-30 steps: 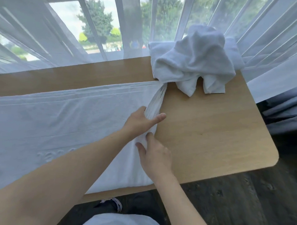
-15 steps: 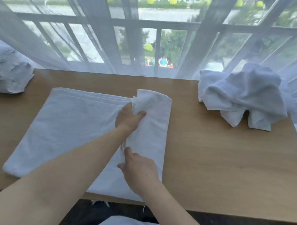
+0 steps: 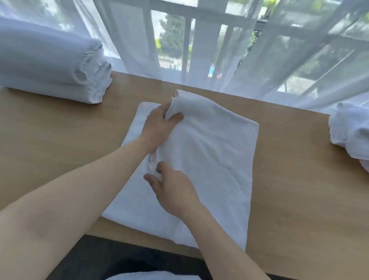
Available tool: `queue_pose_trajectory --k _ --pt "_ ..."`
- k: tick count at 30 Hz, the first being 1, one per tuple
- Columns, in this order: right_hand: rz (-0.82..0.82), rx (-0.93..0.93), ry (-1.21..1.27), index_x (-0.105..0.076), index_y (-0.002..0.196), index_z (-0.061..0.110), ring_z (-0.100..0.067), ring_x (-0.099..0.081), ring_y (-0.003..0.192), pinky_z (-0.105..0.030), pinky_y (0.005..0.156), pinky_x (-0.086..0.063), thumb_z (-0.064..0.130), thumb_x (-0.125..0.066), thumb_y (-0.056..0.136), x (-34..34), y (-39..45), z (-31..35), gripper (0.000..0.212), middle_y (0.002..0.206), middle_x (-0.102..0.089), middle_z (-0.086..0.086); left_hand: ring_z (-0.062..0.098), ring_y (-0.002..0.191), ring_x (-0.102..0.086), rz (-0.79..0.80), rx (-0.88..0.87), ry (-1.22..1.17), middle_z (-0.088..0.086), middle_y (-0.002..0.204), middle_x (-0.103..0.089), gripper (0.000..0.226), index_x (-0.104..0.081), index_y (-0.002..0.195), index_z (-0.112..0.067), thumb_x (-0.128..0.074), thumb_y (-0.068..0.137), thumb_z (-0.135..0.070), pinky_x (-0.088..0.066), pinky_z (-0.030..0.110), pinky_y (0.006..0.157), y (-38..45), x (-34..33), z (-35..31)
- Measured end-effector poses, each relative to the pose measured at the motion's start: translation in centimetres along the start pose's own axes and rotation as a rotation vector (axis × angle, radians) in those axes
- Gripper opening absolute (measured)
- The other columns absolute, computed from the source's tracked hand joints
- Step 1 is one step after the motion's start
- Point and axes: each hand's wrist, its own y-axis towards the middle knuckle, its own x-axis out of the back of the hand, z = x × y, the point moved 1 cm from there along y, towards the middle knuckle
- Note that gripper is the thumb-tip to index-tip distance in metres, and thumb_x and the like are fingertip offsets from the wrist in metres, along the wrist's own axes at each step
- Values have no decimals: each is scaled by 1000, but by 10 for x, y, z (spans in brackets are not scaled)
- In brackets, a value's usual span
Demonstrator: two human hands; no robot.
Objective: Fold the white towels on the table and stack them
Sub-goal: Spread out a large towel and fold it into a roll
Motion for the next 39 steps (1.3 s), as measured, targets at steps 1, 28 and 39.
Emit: queue_pose_trajectory --k 1,28,39 --pt "-6 -6 24 -35 96 25 -24 -48 67 -36 56 -29 56 -43 101 -7 8 10 32 70 -45 6 11 88 -71 12 -3 -11 -19 87 -74 15 -70 92 -53 -71 86 -39 -58 45 87 5 14 4" --pt "-145 -121 171 -61 94 29 0 -54 65 -13 59 -37 25 -54 98 -83 48 16 9 67 -56 18 3 82 -64 82 398 106 -16 94 -66 33 -57 95 -33 -78 79 -55 -45 21 60 -34 105 121" --pt "-55 238 -423 -53 143 23 -23 -49 98 -36 92 -38 30 -55 101 -68 32 -13 43 112 -55 0 7 96 -56 5 448 259 -25 111 -51 74 -26 138 -46 -73 82 -58 -45 27 67 -157 114 150"
